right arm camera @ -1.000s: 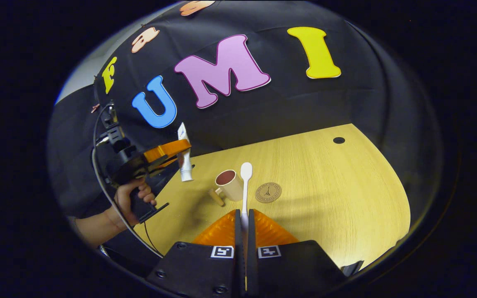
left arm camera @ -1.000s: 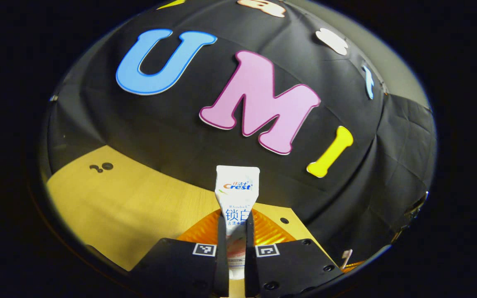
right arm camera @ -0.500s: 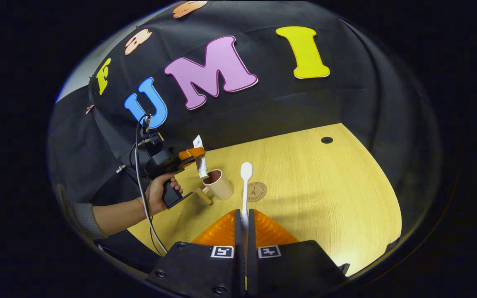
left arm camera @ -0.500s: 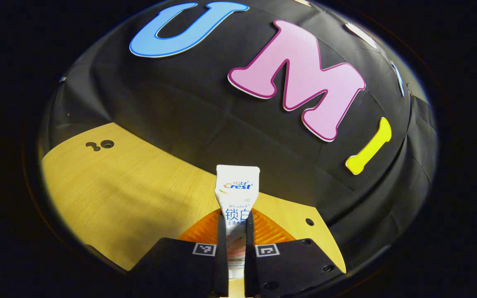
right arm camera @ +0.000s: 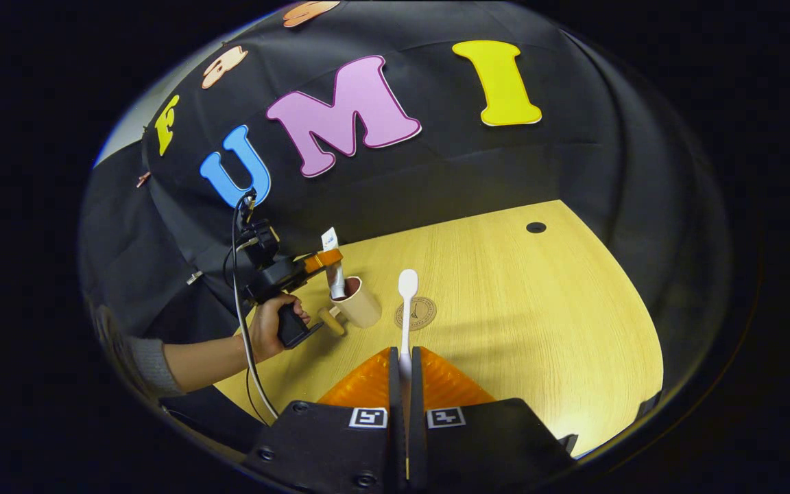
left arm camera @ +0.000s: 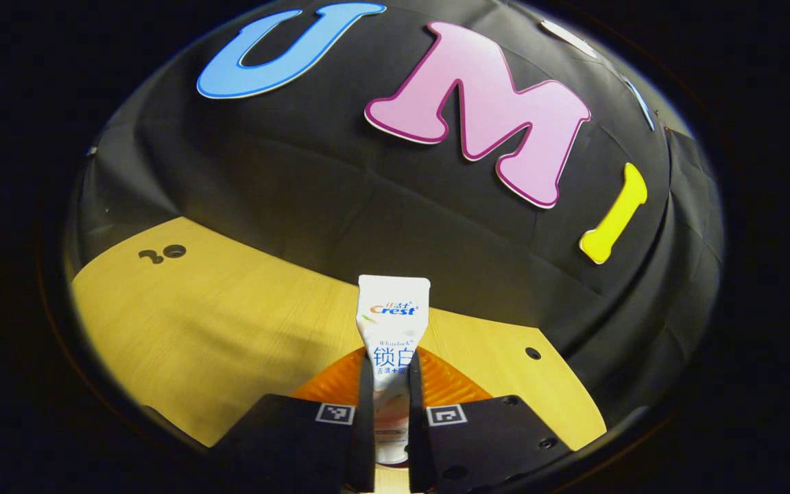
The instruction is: Put the toothbrush and toothpaste on the desktop into the cup, then pick up the cup and place it on the coaster on the desktop.
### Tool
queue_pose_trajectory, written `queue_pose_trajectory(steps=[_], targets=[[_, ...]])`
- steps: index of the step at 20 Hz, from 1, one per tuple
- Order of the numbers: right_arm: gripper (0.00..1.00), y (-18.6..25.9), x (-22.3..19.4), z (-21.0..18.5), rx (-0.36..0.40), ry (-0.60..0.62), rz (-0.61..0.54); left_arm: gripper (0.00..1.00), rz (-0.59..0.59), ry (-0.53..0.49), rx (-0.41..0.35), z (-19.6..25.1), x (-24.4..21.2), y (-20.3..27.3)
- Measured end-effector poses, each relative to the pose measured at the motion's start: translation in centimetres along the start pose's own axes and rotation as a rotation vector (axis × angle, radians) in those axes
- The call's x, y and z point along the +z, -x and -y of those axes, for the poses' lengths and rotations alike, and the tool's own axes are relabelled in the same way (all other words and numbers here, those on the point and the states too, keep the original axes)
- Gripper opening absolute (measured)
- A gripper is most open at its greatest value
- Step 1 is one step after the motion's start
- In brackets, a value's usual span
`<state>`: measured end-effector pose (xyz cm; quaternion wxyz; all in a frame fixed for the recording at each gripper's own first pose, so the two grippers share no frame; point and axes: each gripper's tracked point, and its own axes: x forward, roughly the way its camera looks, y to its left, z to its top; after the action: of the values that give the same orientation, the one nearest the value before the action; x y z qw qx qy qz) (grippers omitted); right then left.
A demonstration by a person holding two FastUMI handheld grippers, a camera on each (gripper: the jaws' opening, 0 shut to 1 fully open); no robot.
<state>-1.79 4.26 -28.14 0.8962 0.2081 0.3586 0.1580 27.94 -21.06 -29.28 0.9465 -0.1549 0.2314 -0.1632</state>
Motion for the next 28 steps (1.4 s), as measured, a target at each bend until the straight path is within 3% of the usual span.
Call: queue_pose_trajectory(steps=[1,2,8,9,10,14,16,17,19,20,24,28], targets=[[0.06,-0.1,0.0,-0.1,0.0,0.0,-0.002,0.2,-0.012,0.001,-0.002,0.0,-0.3,0.0],[0.06,-0.1,0.0,-0.1,0.001,-0.001,-0.004,0.26,-0.024,0.003,-0.001,0.1,-0.7,0.0],[0.06,-0.1,-0.4,-0.7,-0.001,-0.005,-0.005,0.35,-0.075,0.021,-0.038,0.4,-2.0,0.6],[0.06,-0.1,-0.5,-0.8,-0.001,-0.007,-0.004,0.27,-0.083,0.019,-0.038,0.4,-2.2,0.7],[0.06,-0.1,-0.4,-0.9,-0.001,-0.008,-0.005,0.39,-0.091,0.017,-0.041,0.5,-2.6,0.8],[0.06,-0.2,-0.3,-1.2,0.001,-0.006,0.0,0.51,-0.103,0.0,-0.045,0.9,-3.2,1.5],[0.06,-0.2,-0.3,-1.4,0.004,-0.005,0.002,0.68,-0.089,-0.009,-0.045,1.0,-2.7,1.9],[0.06,-0.1,-0.2,-1.6,0.008,-0.006,0.005,0.62,-0.087,-0.015,-0.046,1.0,-2.5,2.2],[0.06,-0.5,0.0,-2.0,0.018,-0.009,0.014,0.65,-0.094,-0.028,-0.032,0.5,-2.4,2.8],[0.06,-0.7,0.3,-2.4,0.027,-0.013,0.021,0.72,-0.095,-0.032,-0.024,0.4,-2.4,3.3],[0.06,-2.3,2.5,-4.2,0.083,-0.049,0.071,0.78,-0.074,-0.021,-0.033,0.4,-1.2,7.2],[0.06,-5.3,6.4,-6.2,0.155,-0.103,0.149,0.79,-0.078,0.002,-0.037,0.7,-1.9,12.6]])
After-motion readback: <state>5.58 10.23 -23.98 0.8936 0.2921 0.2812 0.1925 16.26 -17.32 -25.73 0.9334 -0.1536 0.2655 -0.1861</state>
